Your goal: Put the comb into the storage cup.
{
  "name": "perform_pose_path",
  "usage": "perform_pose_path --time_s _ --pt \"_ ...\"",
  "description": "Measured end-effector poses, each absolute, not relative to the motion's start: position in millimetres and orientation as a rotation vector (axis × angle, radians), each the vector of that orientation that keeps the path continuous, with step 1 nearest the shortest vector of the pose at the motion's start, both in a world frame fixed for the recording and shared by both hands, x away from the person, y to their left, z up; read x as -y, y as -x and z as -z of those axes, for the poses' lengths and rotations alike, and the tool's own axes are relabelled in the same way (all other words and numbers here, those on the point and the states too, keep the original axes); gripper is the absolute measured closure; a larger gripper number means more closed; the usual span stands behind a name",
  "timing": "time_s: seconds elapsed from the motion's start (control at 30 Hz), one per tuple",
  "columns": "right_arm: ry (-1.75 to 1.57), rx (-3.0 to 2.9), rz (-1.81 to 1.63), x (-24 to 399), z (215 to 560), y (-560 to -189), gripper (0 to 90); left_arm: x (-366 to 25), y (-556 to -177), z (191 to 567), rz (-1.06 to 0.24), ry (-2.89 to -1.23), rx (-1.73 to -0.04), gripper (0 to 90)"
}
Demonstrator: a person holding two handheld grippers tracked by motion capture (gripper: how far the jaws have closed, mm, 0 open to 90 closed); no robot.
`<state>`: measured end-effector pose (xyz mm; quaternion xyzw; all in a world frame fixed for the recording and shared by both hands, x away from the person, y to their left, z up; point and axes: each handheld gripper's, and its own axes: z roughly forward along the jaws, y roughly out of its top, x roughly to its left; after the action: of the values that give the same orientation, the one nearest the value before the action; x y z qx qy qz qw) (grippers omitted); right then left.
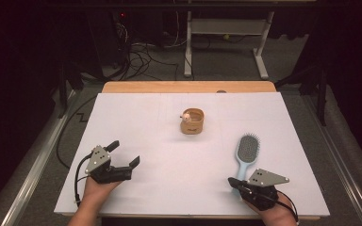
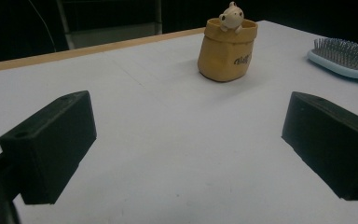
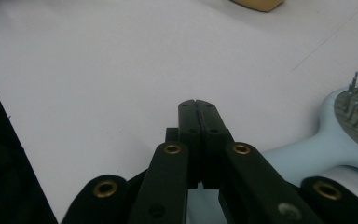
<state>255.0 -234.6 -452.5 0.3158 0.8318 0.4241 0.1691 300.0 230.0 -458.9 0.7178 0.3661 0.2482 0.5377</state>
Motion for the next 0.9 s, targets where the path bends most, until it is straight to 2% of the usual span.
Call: perform_pose_path --time_s 0.9 --pt "-0.907 -2.465 -1.052 233.6 453.8 -253.0 90.0 -228.6 -300.5 460.1 -0.576 -1.714 -0.853 4.7"
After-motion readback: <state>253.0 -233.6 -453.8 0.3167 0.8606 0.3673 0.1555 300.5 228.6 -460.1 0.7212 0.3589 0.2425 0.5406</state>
